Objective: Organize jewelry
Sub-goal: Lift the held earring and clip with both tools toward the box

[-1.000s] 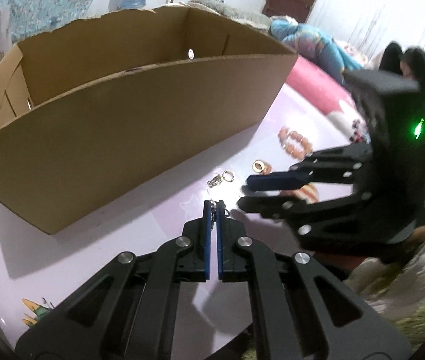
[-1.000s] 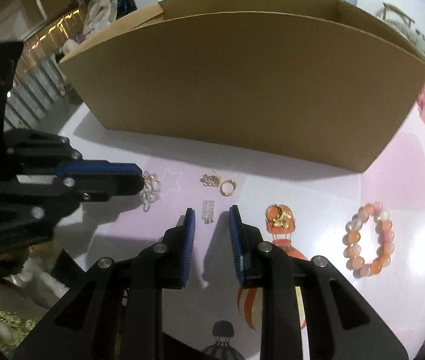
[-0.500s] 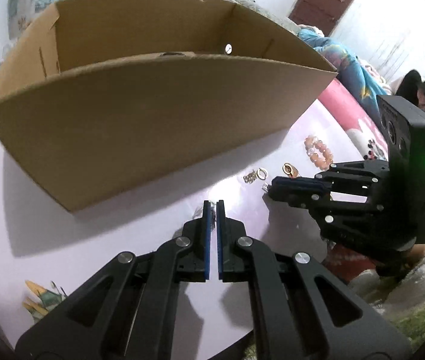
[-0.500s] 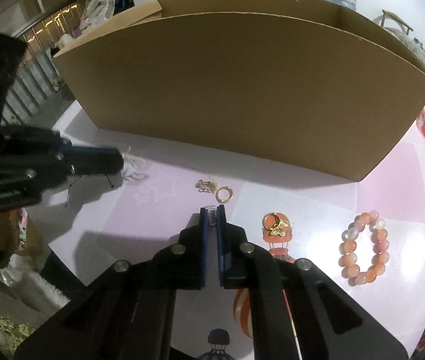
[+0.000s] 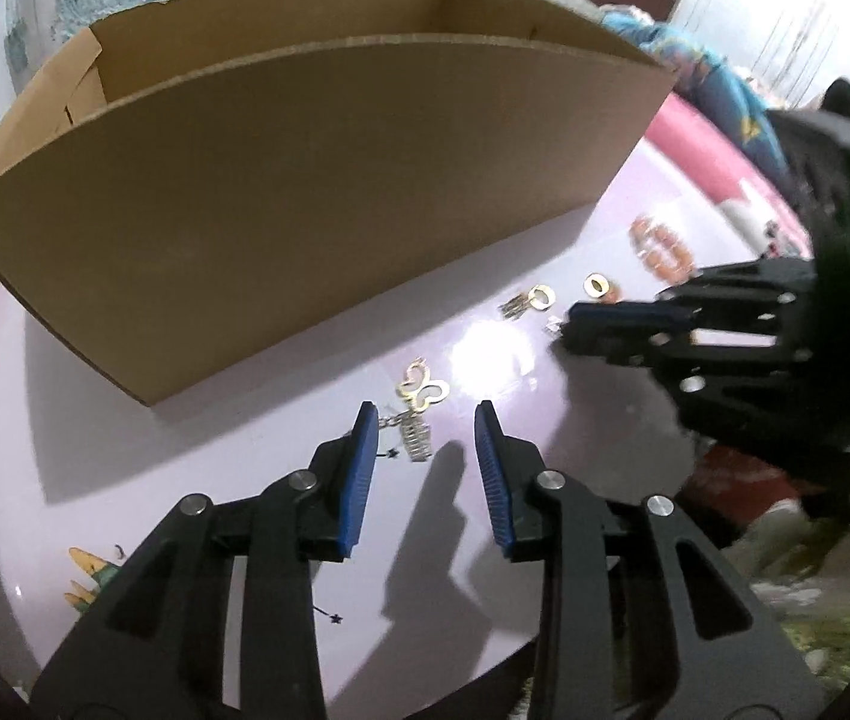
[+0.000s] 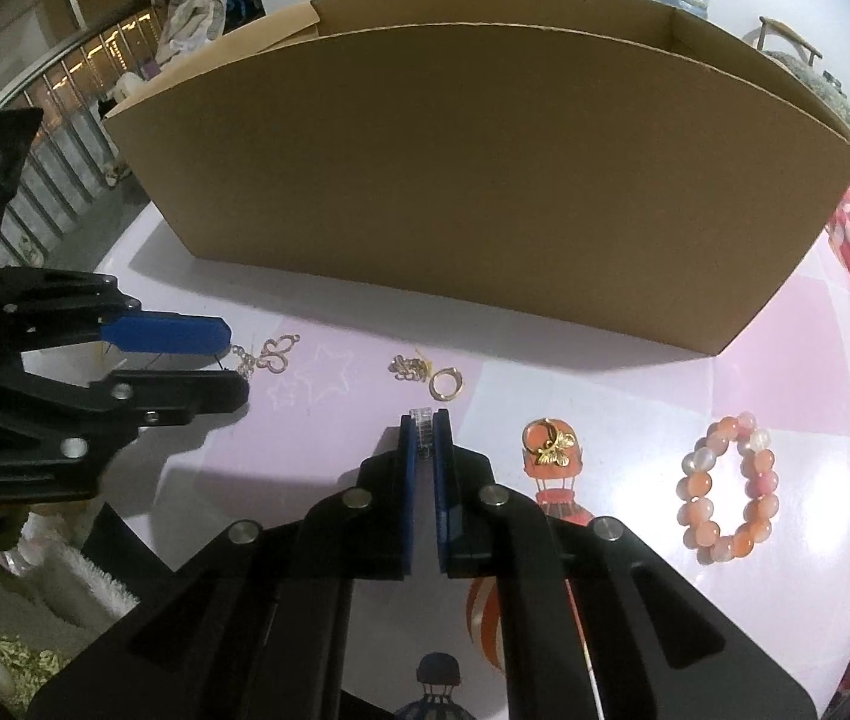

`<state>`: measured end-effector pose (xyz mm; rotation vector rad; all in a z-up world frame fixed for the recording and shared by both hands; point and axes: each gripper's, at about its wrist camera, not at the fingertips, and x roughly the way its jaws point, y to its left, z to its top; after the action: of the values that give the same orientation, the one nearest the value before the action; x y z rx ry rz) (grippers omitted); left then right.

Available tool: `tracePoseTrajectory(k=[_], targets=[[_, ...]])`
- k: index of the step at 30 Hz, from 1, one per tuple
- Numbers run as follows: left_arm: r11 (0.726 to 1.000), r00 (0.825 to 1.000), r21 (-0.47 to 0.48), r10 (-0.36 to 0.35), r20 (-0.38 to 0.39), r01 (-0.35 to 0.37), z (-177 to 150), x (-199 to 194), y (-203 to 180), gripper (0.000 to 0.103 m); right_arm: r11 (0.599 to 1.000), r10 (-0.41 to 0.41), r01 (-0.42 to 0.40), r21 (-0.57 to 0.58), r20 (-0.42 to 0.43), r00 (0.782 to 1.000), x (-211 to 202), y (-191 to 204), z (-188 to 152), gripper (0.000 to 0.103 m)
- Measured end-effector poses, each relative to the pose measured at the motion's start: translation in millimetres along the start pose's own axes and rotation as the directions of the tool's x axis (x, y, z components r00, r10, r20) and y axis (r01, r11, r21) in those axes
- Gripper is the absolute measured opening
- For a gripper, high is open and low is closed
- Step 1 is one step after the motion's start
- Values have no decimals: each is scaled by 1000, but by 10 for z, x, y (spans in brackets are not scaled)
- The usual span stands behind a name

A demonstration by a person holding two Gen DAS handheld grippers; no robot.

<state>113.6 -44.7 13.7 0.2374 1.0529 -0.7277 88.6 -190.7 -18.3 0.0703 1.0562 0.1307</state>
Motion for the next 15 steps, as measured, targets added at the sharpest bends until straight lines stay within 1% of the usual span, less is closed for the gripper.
tracePoseTrajectory(k=[3,5,7,8,9,14,15], targets=[[999,999,11,46,-17,-45,24,32,-35,30,1000,-3,3,6,2,1000,-3,-5,-18,6],[997,997,21,77,-29,-77,36,44,-67,26,1000,-10,10,2,4,1000,-1,-1,-22,6],[996,995,32,88,-35,-87,40,65,-102,16,1000,-19,19,-8,7,1000,-7,25,-14,6],[995,994,39,98,-38,-96,48,79,-133,13,1000,-21,21,-10,9,1000,-7,31,-16,6],[994,993,42,107,-41,-105,52,84,-149,7,1000,-22,23,-10,11,1000,-9,39,-18,6],[994,994,21,106,-38,-105,40,54,-144,4,1000,-22,22,1,23,999,-19,42,-51,5],[995,994,17,102,-27,-101,33,27,-138,0,1000,-19,19,6,25,1000,-26,32,-67,5]])
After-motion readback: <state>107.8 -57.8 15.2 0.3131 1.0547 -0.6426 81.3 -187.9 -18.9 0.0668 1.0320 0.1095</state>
